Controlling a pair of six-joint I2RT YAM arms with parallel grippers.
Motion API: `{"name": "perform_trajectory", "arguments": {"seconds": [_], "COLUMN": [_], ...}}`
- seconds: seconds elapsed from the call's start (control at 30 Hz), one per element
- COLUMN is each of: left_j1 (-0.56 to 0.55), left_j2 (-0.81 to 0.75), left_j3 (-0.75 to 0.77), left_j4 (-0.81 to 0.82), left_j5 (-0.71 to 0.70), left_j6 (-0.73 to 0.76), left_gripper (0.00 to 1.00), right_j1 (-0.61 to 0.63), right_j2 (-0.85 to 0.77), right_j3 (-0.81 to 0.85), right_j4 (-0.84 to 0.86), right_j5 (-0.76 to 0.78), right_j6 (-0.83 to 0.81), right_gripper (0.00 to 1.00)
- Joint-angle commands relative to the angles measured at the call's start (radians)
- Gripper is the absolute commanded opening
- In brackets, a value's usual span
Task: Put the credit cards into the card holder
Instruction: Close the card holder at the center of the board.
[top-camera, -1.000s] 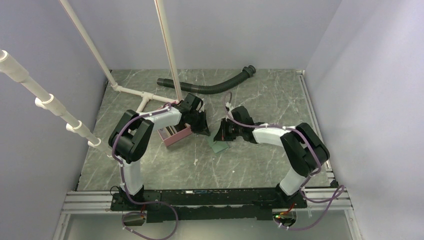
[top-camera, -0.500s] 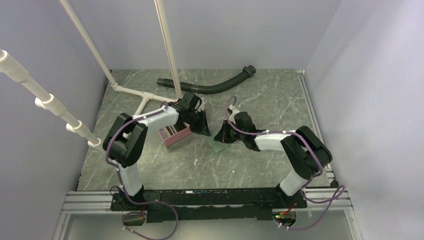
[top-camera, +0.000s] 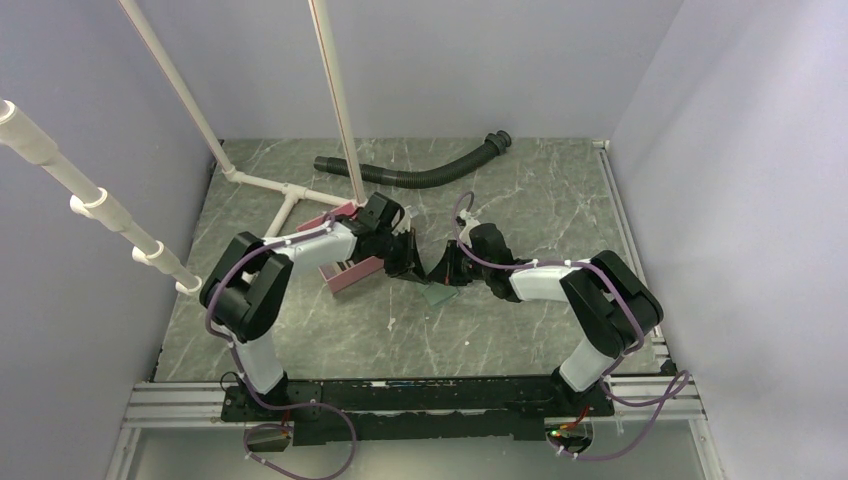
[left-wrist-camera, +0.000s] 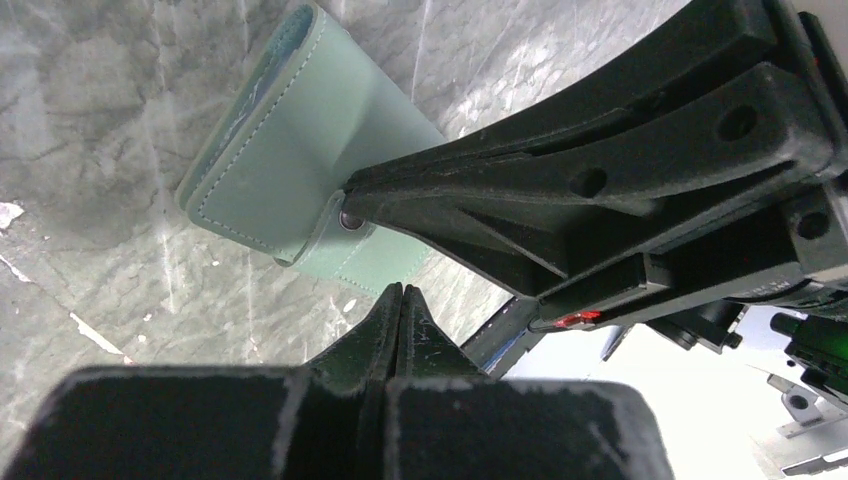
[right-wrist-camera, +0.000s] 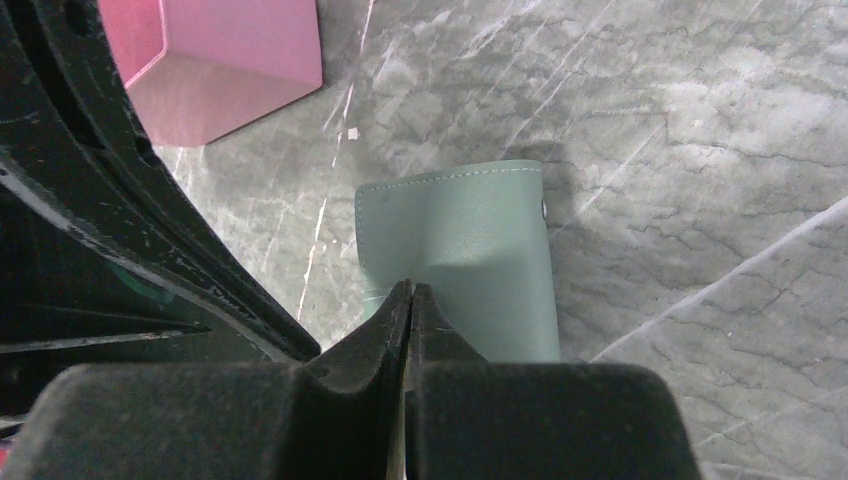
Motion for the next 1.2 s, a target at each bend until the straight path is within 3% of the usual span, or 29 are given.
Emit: {"name": "perform_trajectory", "arguments": {"seconds": [0.0, 0.8, 1.17], "left_j1": [-0.005, -0.030, -0.031], "left_j2": [0.021, 0.143, 0.279], "left_j3": [0.002, 0.104, 0.149], "left_j4": [0.050, -0.033, -0.123], "left_j5": [-0.001, -0.122, -0.177], "left_j6": [-0.019, 0.021, 0.007], "left_gripper": [0.00, 0.00, 0.00], "right_j1": [-0.006, -0.013, -0.013], "right_j2": [0.080, 0.088, 0.078], "right_j3": [-0.058, -0.074, -0.084], "right_j4": [-0.198, -0.179, -0.174], "right_j5": [0.130, 0.112, 0.097], "right_j6": [-0.060, -0.061, -0.060], "right_gripper": [0.00, 0.00, 0.00]}}
